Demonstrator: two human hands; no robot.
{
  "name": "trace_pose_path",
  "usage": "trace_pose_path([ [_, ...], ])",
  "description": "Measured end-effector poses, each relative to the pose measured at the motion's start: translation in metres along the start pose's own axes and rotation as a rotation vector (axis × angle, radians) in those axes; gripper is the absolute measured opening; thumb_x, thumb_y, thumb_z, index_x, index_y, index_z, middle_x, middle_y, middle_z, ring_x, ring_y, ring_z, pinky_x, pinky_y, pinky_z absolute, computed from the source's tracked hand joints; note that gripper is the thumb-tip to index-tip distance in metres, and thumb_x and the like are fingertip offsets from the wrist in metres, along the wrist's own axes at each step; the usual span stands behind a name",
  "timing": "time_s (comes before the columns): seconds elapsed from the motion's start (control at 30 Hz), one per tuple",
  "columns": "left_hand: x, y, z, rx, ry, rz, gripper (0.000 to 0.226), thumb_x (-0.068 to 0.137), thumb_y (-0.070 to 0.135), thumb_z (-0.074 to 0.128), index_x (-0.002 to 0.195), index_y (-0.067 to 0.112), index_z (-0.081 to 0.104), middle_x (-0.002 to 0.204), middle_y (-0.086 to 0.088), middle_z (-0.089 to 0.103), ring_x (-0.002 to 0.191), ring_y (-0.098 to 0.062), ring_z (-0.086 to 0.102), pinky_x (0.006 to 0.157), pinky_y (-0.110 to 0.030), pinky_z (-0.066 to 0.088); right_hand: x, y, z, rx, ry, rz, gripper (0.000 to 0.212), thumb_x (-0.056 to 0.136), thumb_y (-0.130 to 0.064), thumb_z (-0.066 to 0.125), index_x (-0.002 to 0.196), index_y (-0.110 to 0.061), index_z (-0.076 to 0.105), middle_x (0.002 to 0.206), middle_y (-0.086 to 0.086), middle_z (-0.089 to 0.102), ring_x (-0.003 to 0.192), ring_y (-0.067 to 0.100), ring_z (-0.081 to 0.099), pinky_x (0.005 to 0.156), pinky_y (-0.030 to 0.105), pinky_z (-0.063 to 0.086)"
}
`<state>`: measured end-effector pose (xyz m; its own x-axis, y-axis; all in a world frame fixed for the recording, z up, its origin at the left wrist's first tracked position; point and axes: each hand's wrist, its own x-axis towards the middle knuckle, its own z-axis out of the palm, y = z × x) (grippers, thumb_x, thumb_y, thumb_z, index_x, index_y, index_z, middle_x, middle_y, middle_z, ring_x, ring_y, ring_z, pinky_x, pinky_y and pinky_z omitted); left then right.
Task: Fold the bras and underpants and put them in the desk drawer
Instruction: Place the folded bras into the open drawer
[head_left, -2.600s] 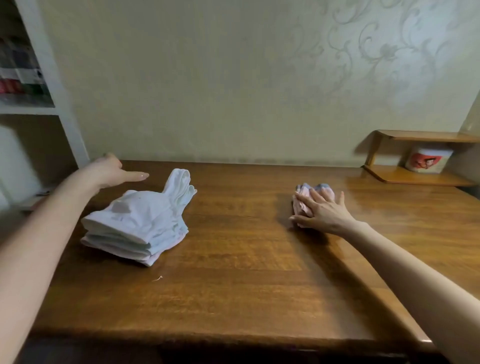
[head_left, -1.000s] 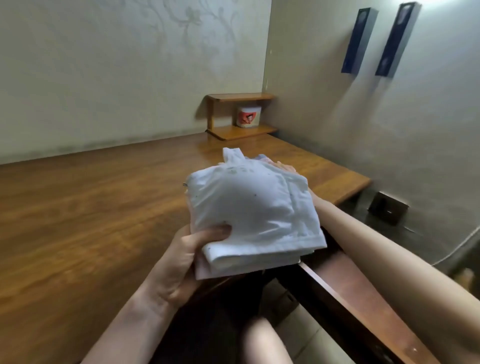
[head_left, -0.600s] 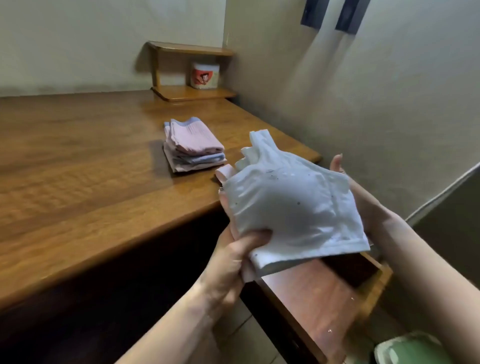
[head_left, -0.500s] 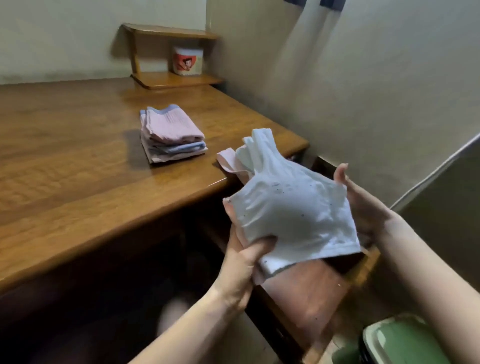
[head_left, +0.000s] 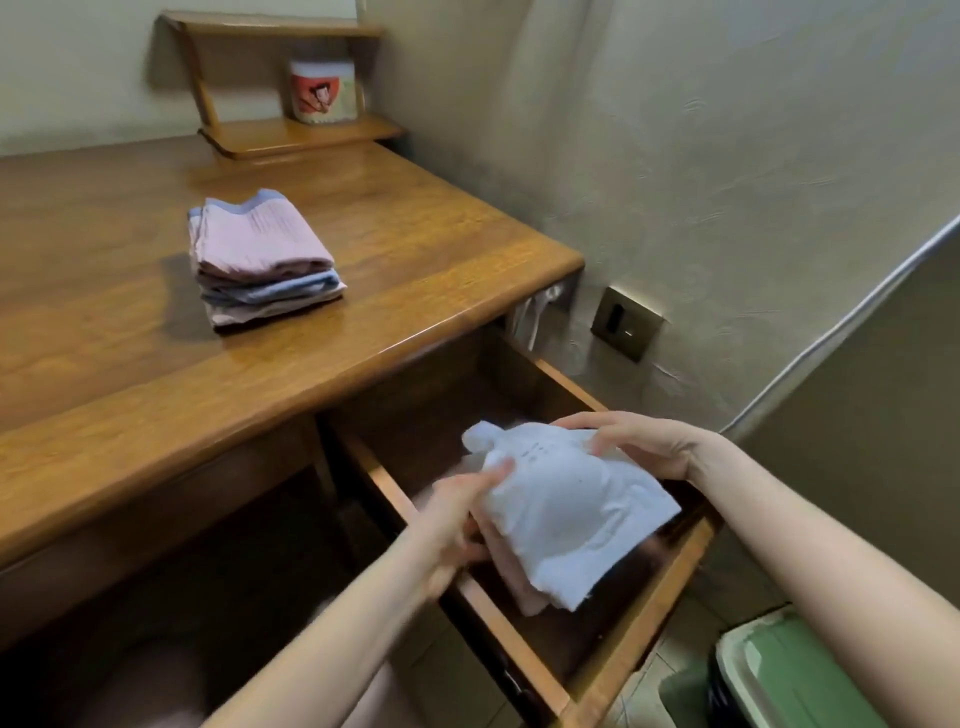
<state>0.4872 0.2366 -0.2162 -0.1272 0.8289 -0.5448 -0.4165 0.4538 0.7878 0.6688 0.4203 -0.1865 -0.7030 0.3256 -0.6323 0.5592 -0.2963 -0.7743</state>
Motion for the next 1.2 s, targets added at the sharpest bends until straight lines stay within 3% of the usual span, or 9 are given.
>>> trace_pose_path([
  [0.17,0.017,0.039,-0.006,0.32,-0.125,-0.137,0.095,0.053,0.075,0.068,0.127,0.018,0.051,0.121,-0.011,0.064,0.105,-0.026,0.064,0.081,-0.034,0.055,0.015,-0.004,0.002,0.034,-0.051,0.06,0.045,0.084,-0.011,0.055,0.128,-0.021,0.055,0.129,0.01,0.057,0.117,0.028,0.058,0.094,0.041,0.05],
  [0.23,0.026,0.042,-0.001,0.565,-0.063,-0.204,0.088,0.067,0.062,0.071,0.13,0.007,0.044,0.116,-0.012,0.061,0.095,-0.025,0.065,0.065,-0.028,0.056,0.026,0.003,0.007,-0.009,-0.13,0.158,0.039,0.09,-0.007,0.05,0.126,-0.019,0.057,0.127,0.012,0.06,0.117,0.029,0.059,0.094,0.04,0.05],
  [0.33,0.032,0.036,0.007,0.859,-0.099,-0.342,0.077,0.082,0.04,0.068,0.138,0.002,0.032,0.128,-0.02,0.054,0.102,-0.032,0.064,0.073,-0.032,0.055,0.045,0.018,0.011,-0.238,-0.141,0.316,0.042,0.091,-0.005,0.047,0.131,-0.017,0.051,0.139,0.016,0.051,0.125,0.031,0.052,0.104,0.043,0.043],
  [0.53,0.037,0.026,0.016,1.193,-0.121,-0.423,0.042,0.092,0.027,0.05,0.124,-0.002,0.05,0.125,-0.016,0.061,0.094,-0.024,0.07,0.058,-0.02,0.052,0.053,0.032,0.018,-0.419,-0.173,0.398,0.041,0.09,-0.008,0.046,0.123,-0.032,0.054,0.135,0.006,0.051,0.123,0.023,0.051,0.093,0.033,0.05],
  [0.67,0.054,0.028,0.012,1.59,0.303,0.072,0.036,0.093,0.023,0.047,0.122,0.003,0.043,0.126,-0.015,0.054,0.106,-0.027,0.059,0.079,-0.031,0.047,0.046,0.029,0.026,-0.51,-0.133,0.242,0.05,0.088,-0.003,0.044,0.131,-0.027,0.05,0.133,0.002,0.052,0.123,0.024,0.05,0.092,0.028,0.047],
  [0.77,0.078,0.038,-0.001,1.595,0.436,0.402,0.055,0.088,0.035,0.057,0.134,0.015,0.033,0.135,-0.013,0.039,0.124,-0.031,0.041,0.094,-0.04,0.04,0.048,0.029,0.029,-0.504,-0.074,0.097,0.056,0.086,-0.003,0.046,0.136,-0.028,0.048,0.136,0.002,0.052,0.126,0.021,0.048,0.106,0.037,0.041],
  [0.93,0.106,0.046,-0.029,1.416,0.083,-0.065,0.062,0.082,0.029,0.066,0.133,0.017,0.033,0.133,-0.016,0.044,0.115,-0.031,0.05,0.092,-0.038,0.046,0.049,0.029,0.032,-0.585,0.052,-0.034,0.041,0.088,-0.032,0.062,0.129,-0.033,0.052,0.116,-0.002,0.059,0.111,0.016,0.054,0.101,0.032,0.042],
  [1.1,0.107,0.06,-0.046,1.247,0.108,-0.011,0.026,0.079,-0.006,0.053,0.092,0.016,0.059,0.098,-0.007,0.055,0.082,-0.015,0.05,0.059,-0.022,0.041,0.05,0.028,0.027,-0.638,0.004,0.088,0.053,0.083,-0.032,0.069,0.132,-0.033,0.047,0.123,0.002,0.054,0.113,0.019,0.054,0.102,0.036,0.044],
  [1.2,0.105,0.064,-0.051,1.385,0.177,0.036,0.024,0.084,-0.006,0.047,0.077,0.014,0.058,0.093,-0.005,0.055,0.081,-0.016,0.05,0.062,-0.02,0.042,0.053,0.028,0.023,-0.643,-0.008,0.125,0.045,0.086,-0.023,0.066,0.128,-0.031,0.052,0.116,-0.001,0.058,0.111,0.018,0.056,0.091,0.028,0.048],
])
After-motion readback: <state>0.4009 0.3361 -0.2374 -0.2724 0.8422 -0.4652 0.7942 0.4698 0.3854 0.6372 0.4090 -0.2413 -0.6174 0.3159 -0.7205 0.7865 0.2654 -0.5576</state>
